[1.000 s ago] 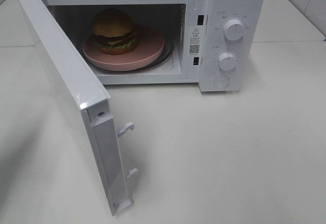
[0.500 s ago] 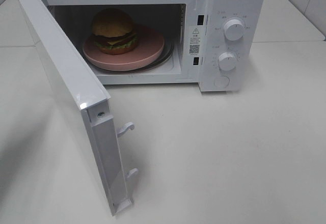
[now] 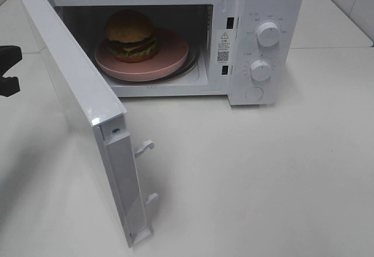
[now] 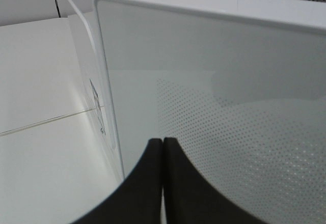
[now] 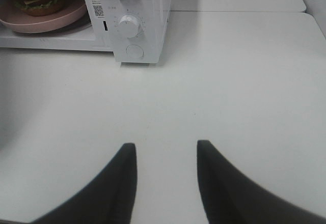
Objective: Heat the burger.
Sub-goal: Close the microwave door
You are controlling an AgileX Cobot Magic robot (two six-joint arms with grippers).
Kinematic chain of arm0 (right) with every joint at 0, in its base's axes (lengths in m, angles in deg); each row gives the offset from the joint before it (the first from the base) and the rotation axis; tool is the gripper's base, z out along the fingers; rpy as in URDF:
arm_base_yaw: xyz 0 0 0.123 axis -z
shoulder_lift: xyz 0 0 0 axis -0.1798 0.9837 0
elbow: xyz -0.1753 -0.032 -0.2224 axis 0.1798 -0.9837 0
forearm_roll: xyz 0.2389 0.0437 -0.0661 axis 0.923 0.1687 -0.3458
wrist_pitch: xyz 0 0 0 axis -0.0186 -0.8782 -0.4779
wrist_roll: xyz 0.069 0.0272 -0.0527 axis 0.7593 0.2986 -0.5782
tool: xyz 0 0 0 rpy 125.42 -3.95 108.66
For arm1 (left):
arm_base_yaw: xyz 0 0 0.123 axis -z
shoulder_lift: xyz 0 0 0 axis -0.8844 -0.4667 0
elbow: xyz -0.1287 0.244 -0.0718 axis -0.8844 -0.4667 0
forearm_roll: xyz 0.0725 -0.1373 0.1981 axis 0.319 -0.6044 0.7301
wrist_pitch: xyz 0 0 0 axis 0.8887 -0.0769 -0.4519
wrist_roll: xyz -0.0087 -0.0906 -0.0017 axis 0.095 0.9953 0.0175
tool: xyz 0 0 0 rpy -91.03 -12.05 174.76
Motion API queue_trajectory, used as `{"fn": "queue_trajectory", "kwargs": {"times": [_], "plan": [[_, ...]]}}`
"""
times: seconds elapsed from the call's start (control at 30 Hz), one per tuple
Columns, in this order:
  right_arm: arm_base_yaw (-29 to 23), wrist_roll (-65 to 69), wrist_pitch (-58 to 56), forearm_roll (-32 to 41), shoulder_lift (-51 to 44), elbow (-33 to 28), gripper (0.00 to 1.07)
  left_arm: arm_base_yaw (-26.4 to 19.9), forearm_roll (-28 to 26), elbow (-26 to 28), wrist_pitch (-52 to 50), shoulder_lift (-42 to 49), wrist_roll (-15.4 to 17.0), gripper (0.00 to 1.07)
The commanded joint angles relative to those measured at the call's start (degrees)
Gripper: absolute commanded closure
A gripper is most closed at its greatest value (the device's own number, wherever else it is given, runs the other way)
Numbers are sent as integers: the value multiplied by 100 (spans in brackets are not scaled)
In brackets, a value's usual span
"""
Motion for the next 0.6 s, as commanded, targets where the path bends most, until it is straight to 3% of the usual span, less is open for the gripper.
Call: {"fn": "queue_trajectory", "kwargs": {"times": [0.03,0.6], "plan": [[34,-74,29,11,-143,-23,66,17,86,74,-103,-109,149,107],[34,-74,29,11,-143,-23,66,647,-52,74,11,-390,92,107]]}}
